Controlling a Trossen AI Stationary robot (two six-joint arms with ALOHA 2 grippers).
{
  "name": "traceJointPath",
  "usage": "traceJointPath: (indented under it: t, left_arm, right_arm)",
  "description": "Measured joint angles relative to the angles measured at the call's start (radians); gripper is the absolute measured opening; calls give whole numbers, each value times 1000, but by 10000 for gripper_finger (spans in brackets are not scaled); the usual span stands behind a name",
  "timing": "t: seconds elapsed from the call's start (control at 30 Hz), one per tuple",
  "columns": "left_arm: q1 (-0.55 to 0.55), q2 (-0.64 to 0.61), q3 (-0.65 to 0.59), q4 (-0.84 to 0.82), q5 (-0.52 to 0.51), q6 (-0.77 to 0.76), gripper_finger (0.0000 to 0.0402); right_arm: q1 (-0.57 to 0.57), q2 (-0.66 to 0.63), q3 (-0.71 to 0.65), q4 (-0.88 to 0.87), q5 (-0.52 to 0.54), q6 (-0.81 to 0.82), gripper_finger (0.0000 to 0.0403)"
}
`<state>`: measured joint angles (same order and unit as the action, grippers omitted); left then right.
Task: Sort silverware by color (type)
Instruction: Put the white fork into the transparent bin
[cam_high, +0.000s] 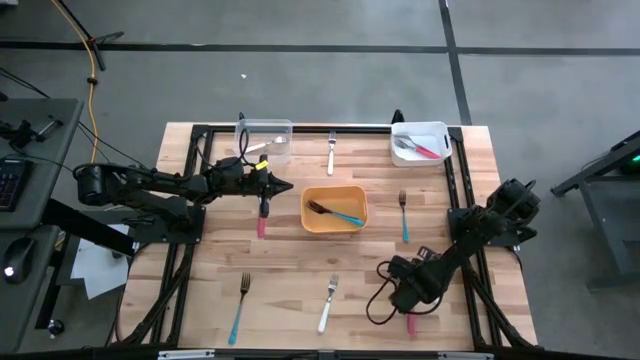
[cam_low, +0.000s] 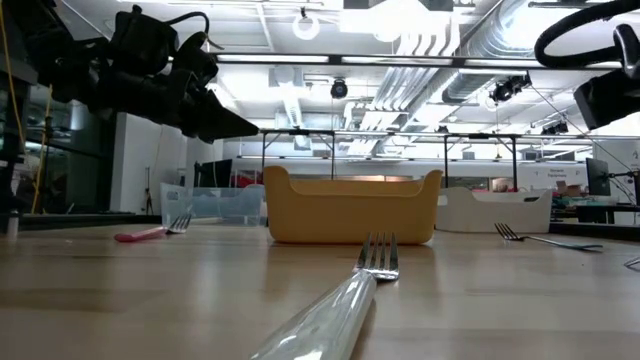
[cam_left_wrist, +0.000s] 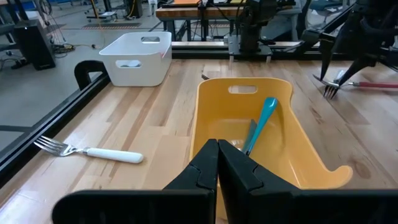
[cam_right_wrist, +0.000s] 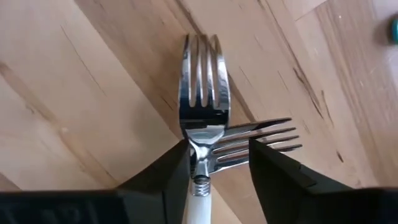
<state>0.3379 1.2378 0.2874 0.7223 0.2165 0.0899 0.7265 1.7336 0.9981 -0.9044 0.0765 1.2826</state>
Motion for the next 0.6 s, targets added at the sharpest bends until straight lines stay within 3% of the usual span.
traceJointPath:
  t: [0.13, 0.37, 0.6]
  left_arm:
    - [-5, 0, 0, -1, 0, -3, 0]
    - [-14, 0, 0, -1, -2, -4, 0]
    - [-32, 0, 0, -1, -21, -16, 0]
  right_arm:
    - [0, 0, 0, 3, 2, -1, 117]
    - [0, 0, 0, 4, 2, -10, 15]
    - [0, -3, 77, -82, 17, -63, 4]
